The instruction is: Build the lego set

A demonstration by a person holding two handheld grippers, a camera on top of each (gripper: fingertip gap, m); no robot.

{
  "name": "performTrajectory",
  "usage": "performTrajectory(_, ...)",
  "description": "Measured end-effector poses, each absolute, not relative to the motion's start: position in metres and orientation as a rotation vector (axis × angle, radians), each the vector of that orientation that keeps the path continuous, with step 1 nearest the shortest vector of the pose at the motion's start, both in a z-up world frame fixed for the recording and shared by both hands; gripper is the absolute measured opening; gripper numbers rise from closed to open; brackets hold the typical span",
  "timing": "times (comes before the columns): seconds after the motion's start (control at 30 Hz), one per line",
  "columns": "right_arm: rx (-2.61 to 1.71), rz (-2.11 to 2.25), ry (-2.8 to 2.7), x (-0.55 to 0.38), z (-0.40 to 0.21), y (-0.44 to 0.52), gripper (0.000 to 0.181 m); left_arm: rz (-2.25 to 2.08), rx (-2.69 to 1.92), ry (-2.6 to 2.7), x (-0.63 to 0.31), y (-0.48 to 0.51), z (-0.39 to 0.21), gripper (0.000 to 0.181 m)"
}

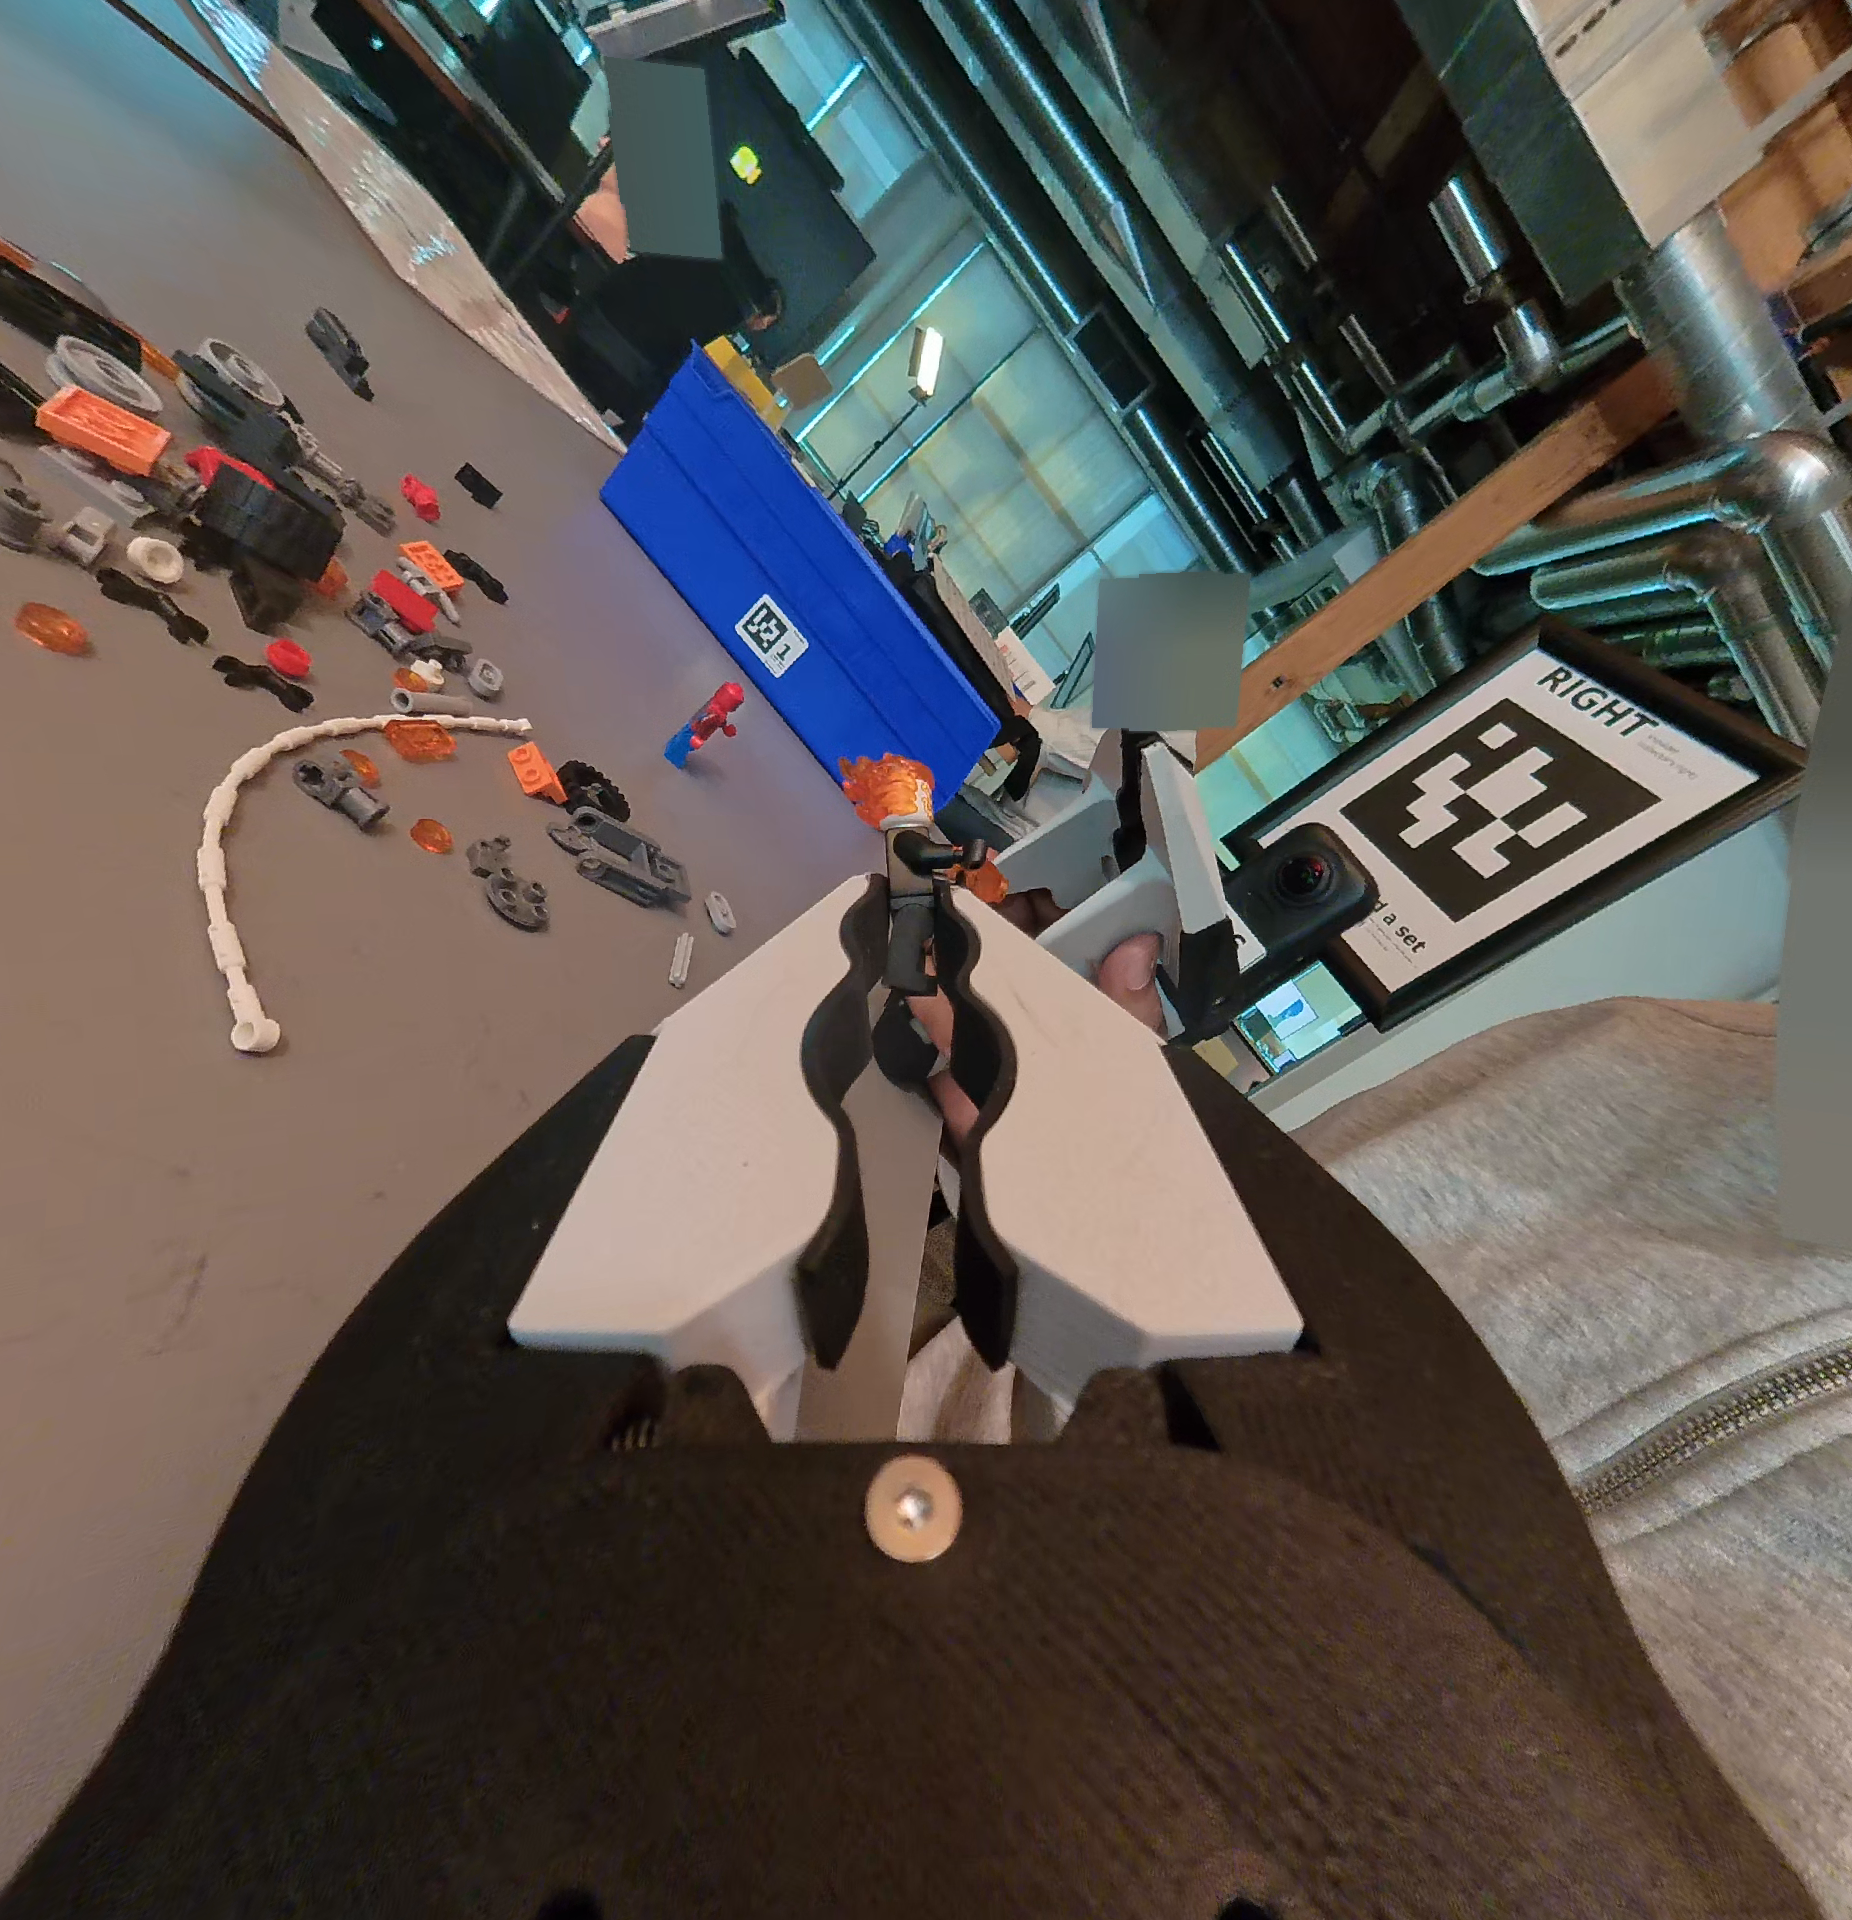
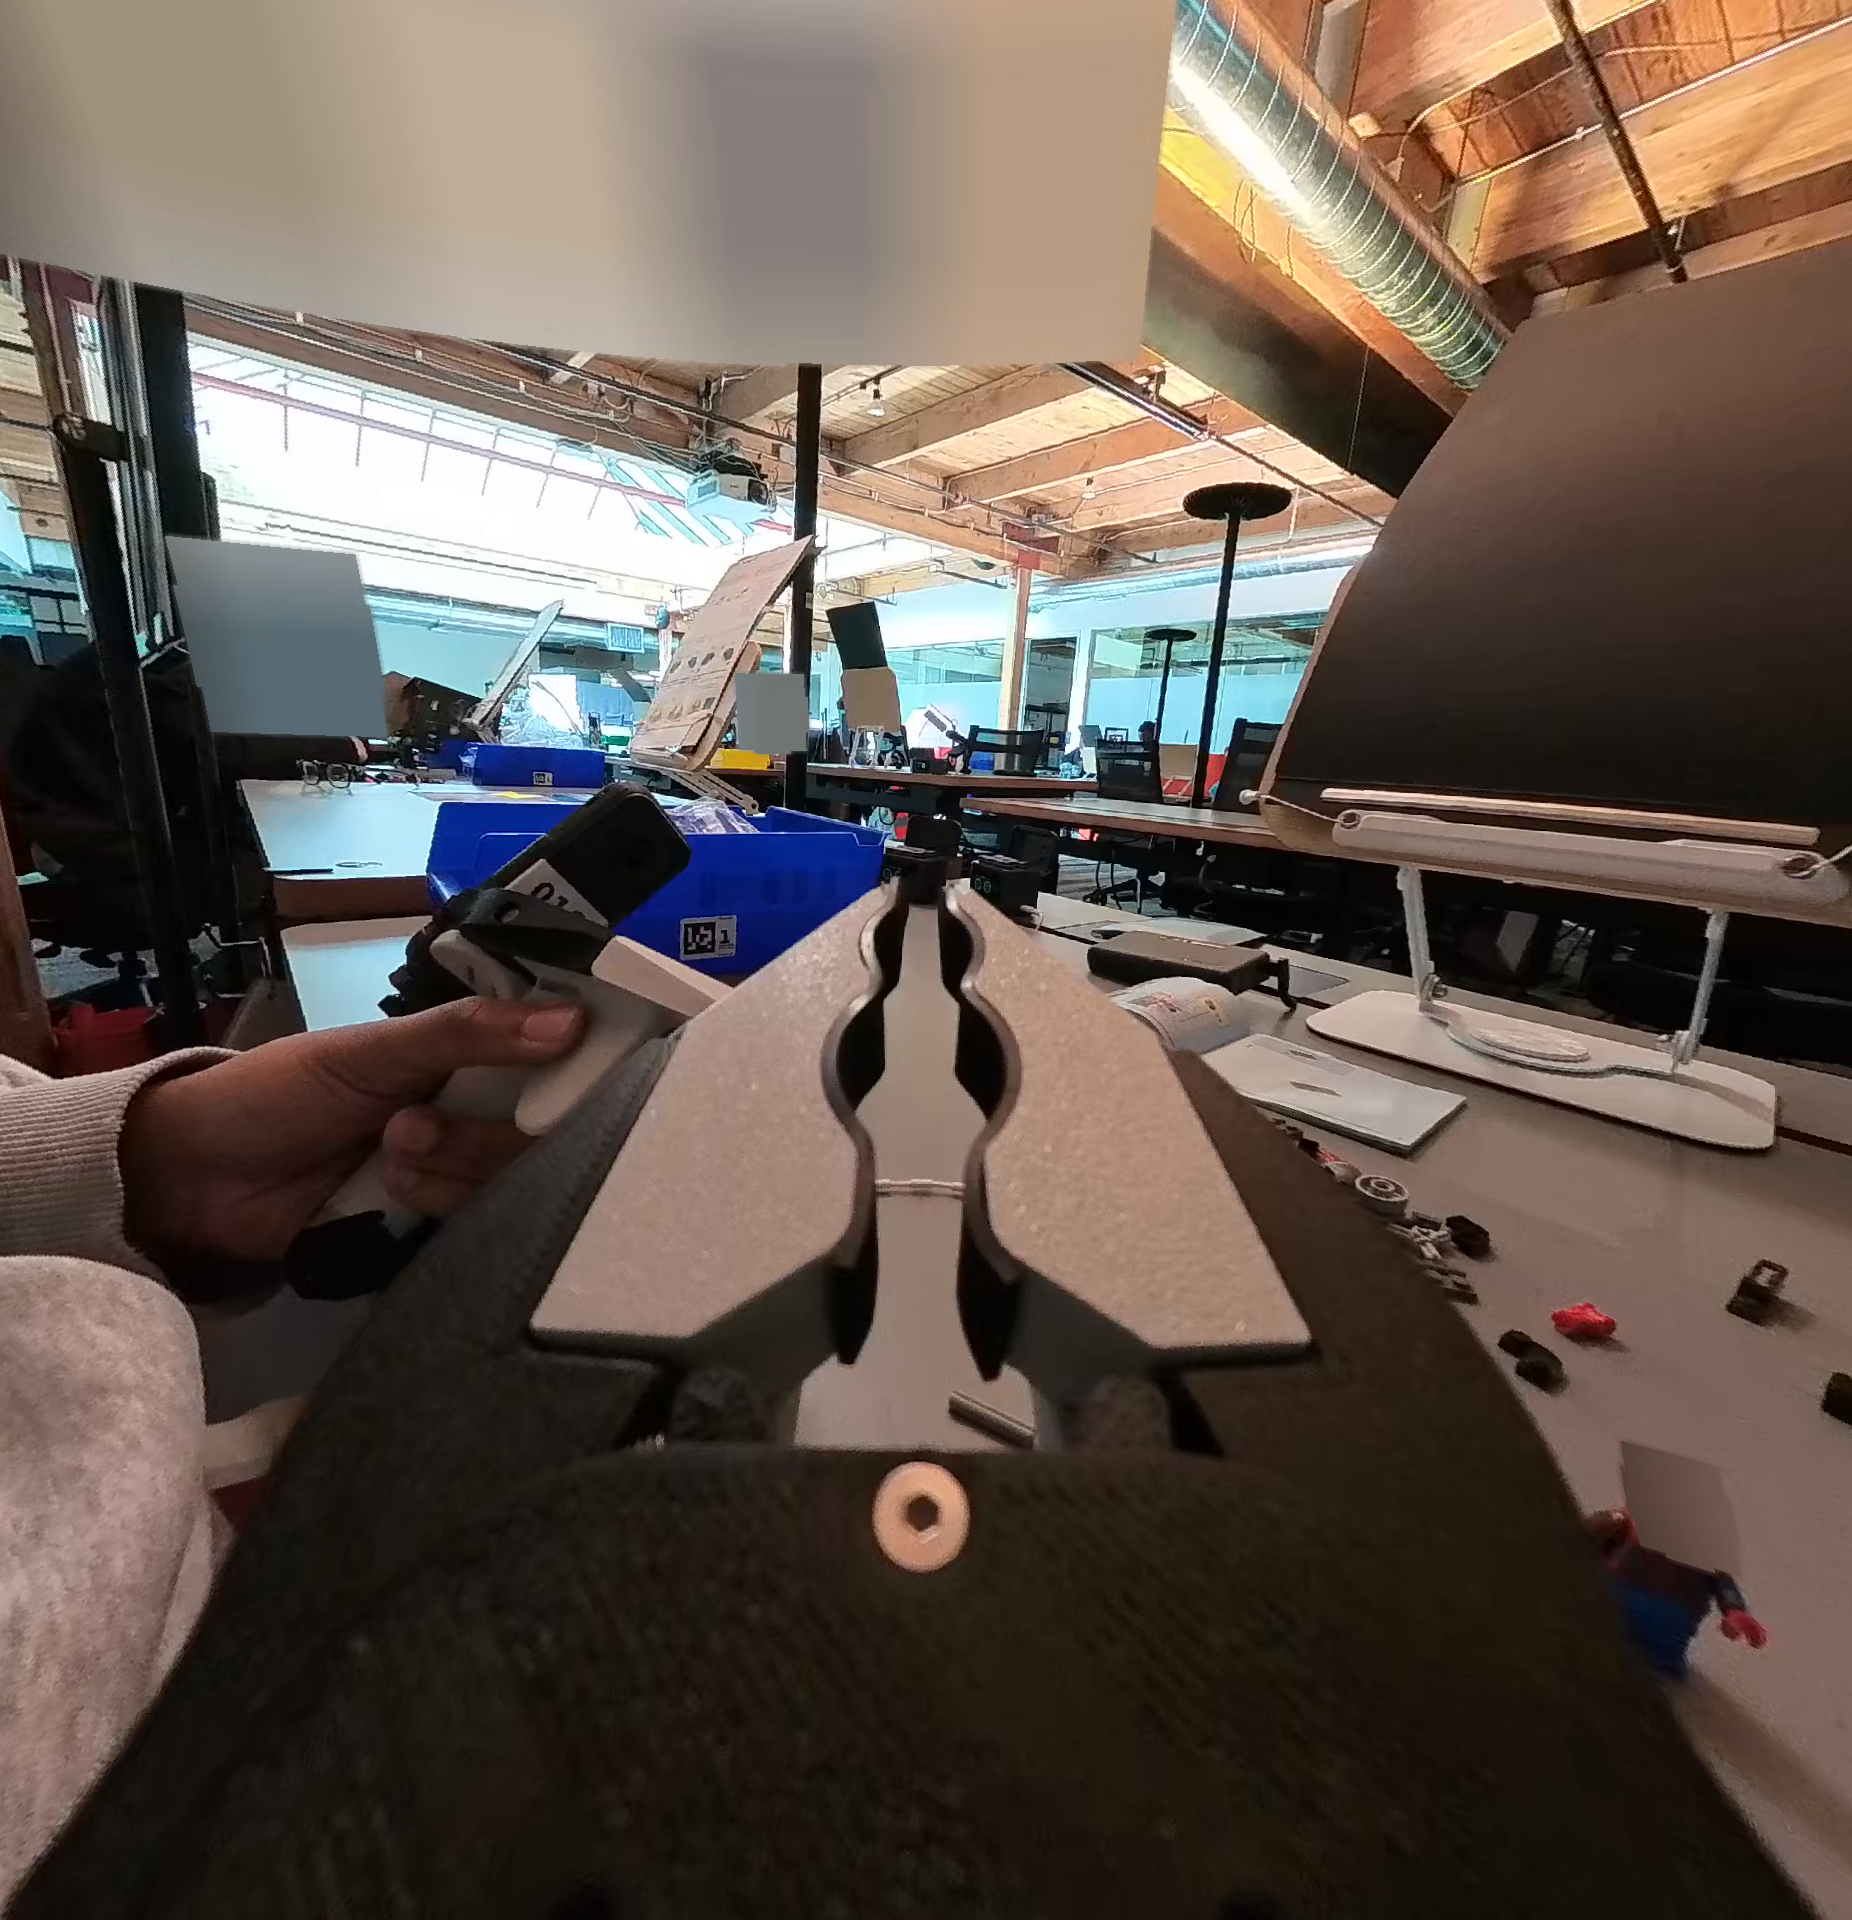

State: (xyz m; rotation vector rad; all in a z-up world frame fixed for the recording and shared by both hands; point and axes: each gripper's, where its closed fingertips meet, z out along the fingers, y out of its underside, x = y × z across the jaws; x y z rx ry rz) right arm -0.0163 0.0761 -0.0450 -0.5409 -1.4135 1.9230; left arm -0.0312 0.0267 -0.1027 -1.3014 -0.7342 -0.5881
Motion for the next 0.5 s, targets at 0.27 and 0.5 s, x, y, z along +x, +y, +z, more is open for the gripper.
performTrajectory(0.27, -0.535, 1.921, -1.408, -0.0150, -0.0447, 0.0762, 0.004, -0.588, -1.300, -0.734, -0.0311, 0.0268, -0.1025, 0.004)
performTrajectory(0.5, -0.549, 1.931, -1.401, -0.0159, -0.0443, 0.0781, 0.004, -0.593, -1.295, -0.738, -0.0317, 0.0267, -0.1022, 0.004)
